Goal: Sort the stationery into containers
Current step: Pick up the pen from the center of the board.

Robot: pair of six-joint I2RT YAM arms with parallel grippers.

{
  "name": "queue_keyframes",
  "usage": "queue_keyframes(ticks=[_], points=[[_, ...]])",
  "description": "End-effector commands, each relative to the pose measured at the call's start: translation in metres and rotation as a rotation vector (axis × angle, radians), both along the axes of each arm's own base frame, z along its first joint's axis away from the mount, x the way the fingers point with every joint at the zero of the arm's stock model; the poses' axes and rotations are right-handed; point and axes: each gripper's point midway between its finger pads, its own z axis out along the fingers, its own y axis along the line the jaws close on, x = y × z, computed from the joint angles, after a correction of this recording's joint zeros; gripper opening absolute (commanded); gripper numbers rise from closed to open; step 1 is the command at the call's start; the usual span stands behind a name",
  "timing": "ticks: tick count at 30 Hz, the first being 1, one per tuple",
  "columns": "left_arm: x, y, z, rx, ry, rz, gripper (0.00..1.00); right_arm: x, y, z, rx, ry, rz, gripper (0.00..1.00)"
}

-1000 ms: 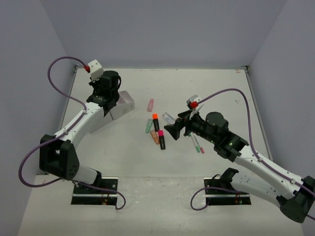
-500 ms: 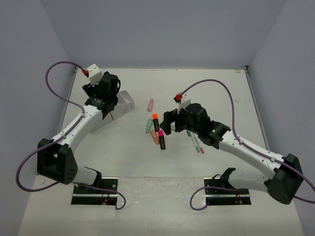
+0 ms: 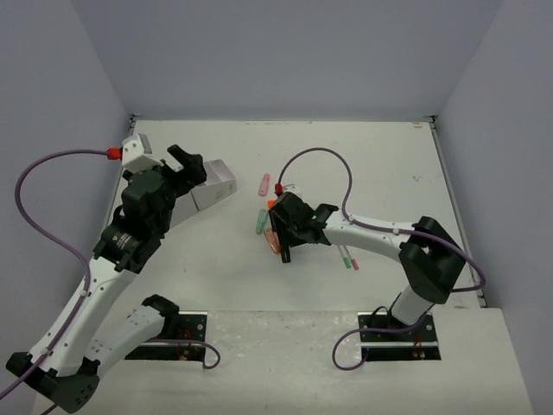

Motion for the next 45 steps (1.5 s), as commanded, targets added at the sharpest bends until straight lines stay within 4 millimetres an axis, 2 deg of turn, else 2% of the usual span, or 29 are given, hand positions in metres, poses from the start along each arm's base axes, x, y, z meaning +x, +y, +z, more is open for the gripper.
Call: queue_keyframes(ticks=[1,8,13,16,18,20,21,22,25,28,30,33,37,39,41,43,45], points=[[-0.023,-0.017,-0.040,0.078,0.150,-0.168,1.00,0.005,0.011,-0.006,-0.025,0.006,-0.044,0.45],[-0.046,0.002,-0.049,0.128,0.162,-0.141,1.00,-0.002,0.016,-0.036,-0.078,0.063,-0.035,0.44],[-0.051,0.003,-0.062,0.141,0.188,-0.154,1.00,-0.006,0.010,-0.050,-0.106,0.086,-0.046,0.43],[-0.052,-0.006,-0.070,0.130,0.198,-0.204,1.00,-0.008,0.006,-0.055,-0.115,0.092,-0.048,0.42],[-0.052,-0.012,-0.076,0.121,0.206,-0.233,1.00,-0.010,0.004,-0.056,-0.118,0.092,-0.048,0.38],[-0.050,-0.021,-0.077,0.099,0.199,-0.269,1.00,-0.011,-0.001,-0.052,-0.122,0.080,-0.056,0.24],[-0.049,-0.029,-0.078,0.079,0.195,-0.300,1.00,-0.010,-0.003,-0.044,-0.109,0.058,-0.060,0.11],[-0.049,-0.037,-0.078,0.057,0.188,-0.335,1.00,-0.009,-0.004,-0.035,-0.095,0.039,-0.063,0.02],[-0.047,-0.063,-0.076,-0.010,0.167,-0.448,1.00,-0.009,-0.008,-0.011,-0.053,-0.010,-0.054,0.01],[-0.048,-0.100,-0.066,-0.112,0.130,-0.615,1.00,-0.012,0.001,0.034,0.068,-0.124,0.016,0.00],[-0.052,-0.122,-0.058,-0.182,0.113,-0.722,1.00,-0.013,0.008,0.057,0.139,-0.205,0.082,0.00],[-0.057,-0.151,-0.054,-0.250,0.119,-0.851,1.00,-0.018,0.014,0.096,0.269,-0.345,0.157,0.00],[-0.068,-0.185,-0.052,-0.290,0.137,-1.005,1.00,-0.026,0.018,0.120,0.286,-0.451,0.224,0.00],[-0.076,-0.198,-0.050,-0.309,0.126,-1.077,0.99,-0.031,0.018,0.136,0.330,-0.496,0.237,0.00],[-0.076,-0.202,-0.053,-0.316,0.125,-1.086,0.94,-0.036,0.020,0.145,0.371,-0.522,0.243,0.00],[-0.076,-0.204,-0.058,-0.321,0.137,-1.084,0.82,-0.037,0.017,0.157,0.395,-0.556,0.238,0.00],[-0.076,-0.206,-0.064,-0.322,0.154,-1.083,0.75,-0.038,0.016,0.163,0.409,-0.578,0.234,0.00]])
